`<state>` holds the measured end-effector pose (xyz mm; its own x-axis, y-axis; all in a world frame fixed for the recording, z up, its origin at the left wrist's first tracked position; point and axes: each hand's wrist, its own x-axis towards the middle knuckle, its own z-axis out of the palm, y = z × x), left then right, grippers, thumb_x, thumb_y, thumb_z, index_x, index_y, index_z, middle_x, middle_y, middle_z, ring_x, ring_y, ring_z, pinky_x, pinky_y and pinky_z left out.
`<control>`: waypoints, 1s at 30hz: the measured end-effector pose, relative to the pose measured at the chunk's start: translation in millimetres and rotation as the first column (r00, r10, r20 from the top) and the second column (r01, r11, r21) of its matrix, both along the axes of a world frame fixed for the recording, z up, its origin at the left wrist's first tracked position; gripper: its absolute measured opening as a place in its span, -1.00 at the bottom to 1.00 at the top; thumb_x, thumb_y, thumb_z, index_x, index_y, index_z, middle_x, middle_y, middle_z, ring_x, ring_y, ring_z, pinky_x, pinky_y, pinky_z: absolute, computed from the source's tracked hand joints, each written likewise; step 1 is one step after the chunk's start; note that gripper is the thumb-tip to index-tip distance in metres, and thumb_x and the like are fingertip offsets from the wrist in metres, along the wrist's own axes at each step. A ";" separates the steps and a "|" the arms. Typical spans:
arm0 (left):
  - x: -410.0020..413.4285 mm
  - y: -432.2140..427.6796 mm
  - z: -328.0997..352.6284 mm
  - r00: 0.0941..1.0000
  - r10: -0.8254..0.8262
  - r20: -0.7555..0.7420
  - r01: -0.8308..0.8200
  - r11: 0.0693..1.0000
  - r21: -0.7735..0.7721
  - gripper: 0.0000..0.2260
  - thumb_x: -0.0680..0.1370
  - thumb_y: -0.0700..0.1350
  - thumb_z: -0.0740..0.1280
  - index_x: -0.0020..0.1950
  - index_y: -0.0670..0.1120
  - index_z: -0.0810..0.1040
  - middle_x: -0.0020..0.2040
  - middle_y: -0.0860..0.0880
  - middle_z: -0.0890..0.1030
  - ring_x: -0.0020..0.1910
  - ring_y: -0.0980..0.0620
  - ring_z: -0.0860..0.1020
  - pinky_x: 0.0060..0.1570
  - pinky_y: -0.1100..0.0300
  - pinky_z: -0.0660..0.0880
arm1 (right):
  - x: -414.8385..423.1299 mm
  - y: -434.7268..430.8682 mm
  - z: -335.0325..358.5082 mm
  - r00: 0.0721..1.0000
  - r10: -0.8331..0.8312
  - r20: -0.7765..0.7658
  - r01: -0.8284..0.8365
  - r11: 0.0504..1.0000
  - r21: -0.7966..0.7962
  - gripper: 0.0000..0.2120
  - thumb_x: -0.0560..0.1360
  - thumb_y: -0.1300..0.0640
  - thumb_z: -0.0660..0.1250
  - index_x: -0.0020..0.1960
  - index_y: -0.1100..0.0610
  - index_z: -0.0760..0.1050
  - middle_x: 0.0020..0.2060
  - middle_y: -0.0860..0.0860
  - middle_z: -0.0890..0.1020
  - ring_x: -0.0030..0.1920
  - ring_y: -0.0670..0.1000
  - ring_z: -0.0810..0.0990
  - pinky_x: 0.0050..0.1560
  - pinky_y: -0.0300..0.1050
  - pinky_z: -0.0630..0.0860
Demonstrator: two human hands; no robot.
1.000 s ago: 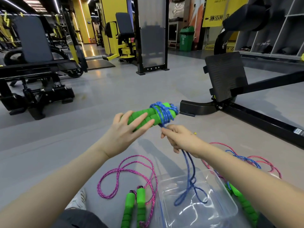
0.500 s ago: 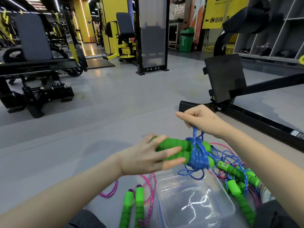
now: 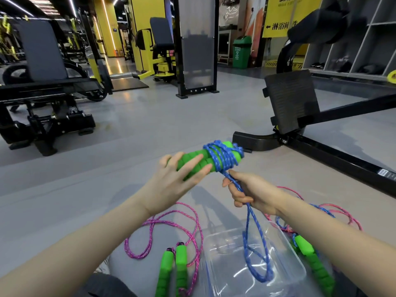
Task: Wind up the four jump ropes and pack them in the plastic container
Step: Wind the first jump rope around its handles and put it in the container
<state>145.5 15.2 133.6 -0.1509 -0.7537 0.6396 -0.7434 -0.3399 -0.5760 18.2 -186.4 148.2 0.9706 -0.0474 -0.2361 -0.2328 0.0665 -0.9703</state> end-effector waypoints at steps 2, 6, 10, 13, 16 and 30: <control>7.7 8.7 -2.2 0.999 0.041 0.031 -0.042 0.998 0.045 -0.54 0.53 -0.27 0.11 0.43 -0.04 0.29 0.35 -0.11 0.34 0.10 -0.26 0.40 -0.02 -0.04 0.33 | -2.3 1.5 12.0 0.999 0.046 -0.027 -0.049 0.993 -0.106 -0.74 0.61 0.09 0.05 -0.07 0.20 0.45 -0.57 0.02 0.24 -0.65 -0.08 0.09 -0.46 -0.19 0.37; 14.3 10.9 0.6 0.989 0.115 0.093 -0.124 0.987 0.103 -0.55 0.58 -0.29 -0.12 0.40 -0.07 0.32 0.29 -0.11 0.38 0.04 -0.27 0.45 -0.07 -0.04 0.39 | -8.9 0.2 37.8 0.957 0.254 -0.142 -0.287 0.904 -0.318 -0.77 0.61 0.10 0.11 -0.07 0.20 0.47 -0.60 -0.01 0.23 -0.67 -0.08 0.16 -0.37 -0.14 0.54; 12.6 13.0 -6.7 0.986 0.041 0.159 -0.080 0.966 0.248 -0.60 0.61 -0.27 -0.04 0.39 -0.07 0.35 0.25 -0.10 0.51 -0.01 -0.26 0.53 -0.09 -0.04 0.41 | -10.3 -0.2 65.1 0.961 0.257 -0.100 -0.229 0.544 -0.807 -0.69 0.56 -0.01 0.24 -0.28 0.14 0.50 -0.55 0.00 0.23 -0.61 -0.11 0.21 -0.50 -0.31 0.37; -3.4 4.2 -9.9 0.986 -0.110 0.126 0.068 0.951 0.301 -0.65 0.60 -0.23 0.16 0.39 -0.06 0.39 0.24 -0.08 0.53 0.00 -0.27 0.53 -0.10 -0.05 0.44 | -6.0 -5.9 68.5 0.966 0.241 0.099 0.000 0.381 -0.924 -0.50 0.53 -0.13 0.23 -0.45 0.18 0.45 -0.63 -0.03 0.27 -0.57 -0.08 0.20 -0.51 -0.28 0.17; -25.1 -6.9 -9.0 0.960 -0.273 0.070 0.242 0.926 0.289 -0.62 0.60 -0.22 0.21 0.41 -0.06 0.36 0.29 -0.08 0.46 0.06 -0.28 0.52 -0.03 -0.07 0.46 | -4.2 -14.9 60.6 0.949 0.202 0.242 0.156 0.368 -0.917 -0.45 0.54 -0.12 0.22 -0.51 0.18 0.29 -0.60 0.02 0.26 -0.53 -0.07 0.18 -0.43 -0.17 0.19; -26.7 -24.3 10.5 0.987 -0.132 -0.095 0.122 0.988 -0.097 -0.61 0.60 -0.15 0.24 0.42 -0.05 0.28 0.36 -0.08 0.34 0.11 -0.21 0.46 -0.05 0.01 0.38 | -8.4 -22.5 1.7 0.990 -0.061 0.126 0.074 0.992 -0.102 -0.49 0.63 0.10 -0.03 -0.50 0.08 0.27 -0.63 -0.06 0.17 -0.61 -0.04 0.20 -0.19 -0.10 0.51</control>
